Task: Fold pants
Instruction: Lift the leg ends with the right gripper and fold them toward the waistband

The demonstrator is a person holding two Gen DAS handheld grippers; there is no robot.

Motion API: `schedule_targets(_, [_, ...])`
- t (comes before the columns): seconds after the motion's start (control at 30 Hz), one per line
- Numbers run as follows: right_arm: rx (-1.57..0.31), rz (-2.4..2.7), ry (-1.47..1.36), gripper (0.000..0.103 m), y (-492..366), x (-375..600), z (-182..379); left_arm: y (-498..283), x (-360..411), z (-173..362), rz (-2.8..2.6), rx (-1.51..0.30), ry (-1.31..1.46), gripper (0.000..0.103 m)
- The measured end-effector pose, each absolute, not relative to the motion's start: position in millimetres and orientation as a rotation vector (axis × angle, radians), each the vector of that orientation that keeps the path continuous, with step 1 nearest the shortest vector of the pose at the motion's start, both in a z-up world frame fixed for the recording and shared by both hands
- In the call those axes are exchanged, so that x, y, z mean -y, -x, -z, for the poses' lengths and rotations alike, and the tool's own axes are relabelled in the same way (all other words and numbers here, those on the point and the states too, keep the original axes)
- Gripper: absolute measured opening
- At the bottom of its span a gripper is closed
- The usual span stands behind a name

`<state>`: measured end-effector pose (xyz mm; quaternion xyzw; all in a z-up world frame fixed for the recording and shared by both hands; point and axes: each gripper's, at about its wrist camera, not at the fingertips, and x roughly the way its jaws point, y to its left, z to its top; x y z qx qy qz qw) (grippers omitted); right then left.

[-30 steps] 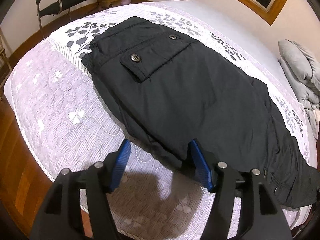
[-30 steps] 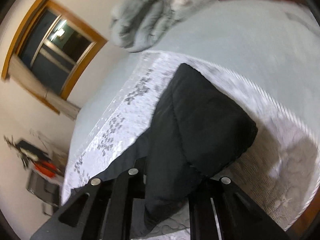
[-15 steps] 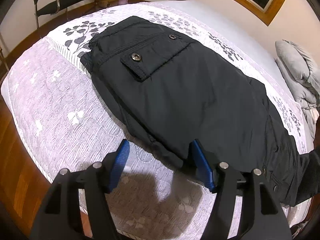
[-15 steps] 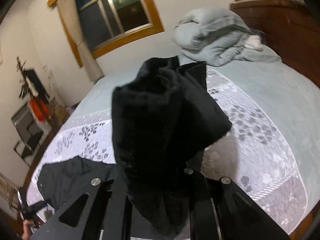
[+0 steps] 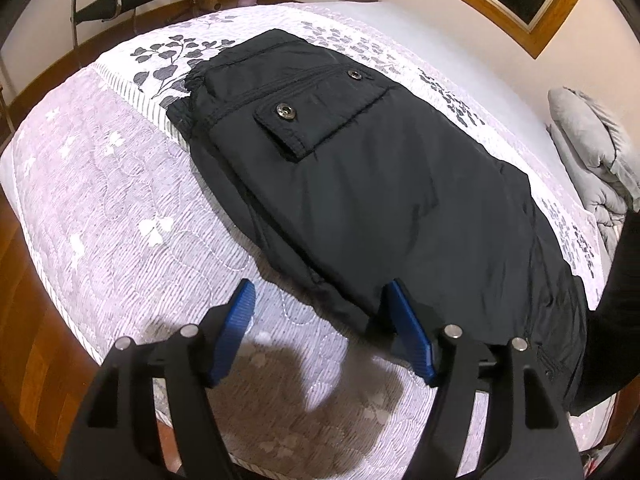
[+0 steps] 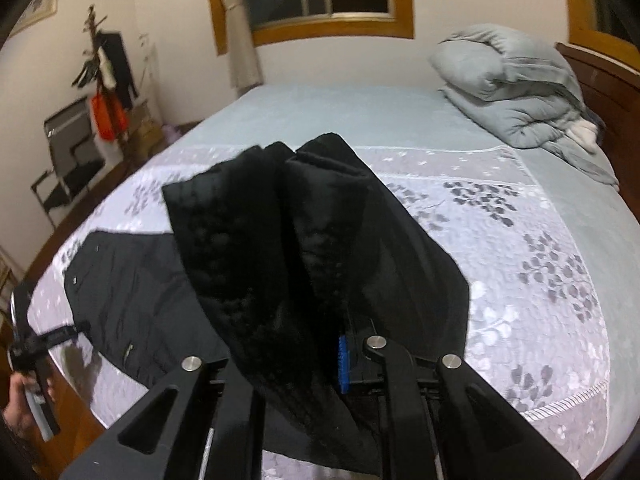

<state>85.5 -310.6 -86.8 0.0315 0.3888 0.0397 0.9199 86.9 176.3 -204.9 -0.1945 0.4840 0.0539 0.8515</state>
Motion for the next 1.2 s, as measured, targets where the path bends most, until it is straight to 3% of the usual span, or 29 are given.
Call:
schedule_targets(0.9, [-0.962, -0.242, 0.126, 0.015, -89, 205, 166, -87, -174, 210, -0.114, -1.030, 0.401, 0.073])
schedule_targets(0.93, [-0.973, -0.258, 0.113, 0.020, -90, 207, 170, -88, -174, 210, -0.114, -1.030, 0.402, 0.074])
schedule_targets(1.03, [-0.980, -0.348, 0.097, 0.061, -87, 206, 176, -88, -174, 210, -0.115, -1.031, 0.408, 0.075])
schedule_targets(1.13, [-0.976, -0.451, 0.025, 0.076, -78, 206, 173, -88, -173, 211, -0.115, -1.031, 0.405, 0.075])
schedule_targets(1.2, [-0.967, -0.507, -0.016, 0.079, -70, 208, 168, -89, -173, 211, -0.116, -1.032, 0.409, 0.076])
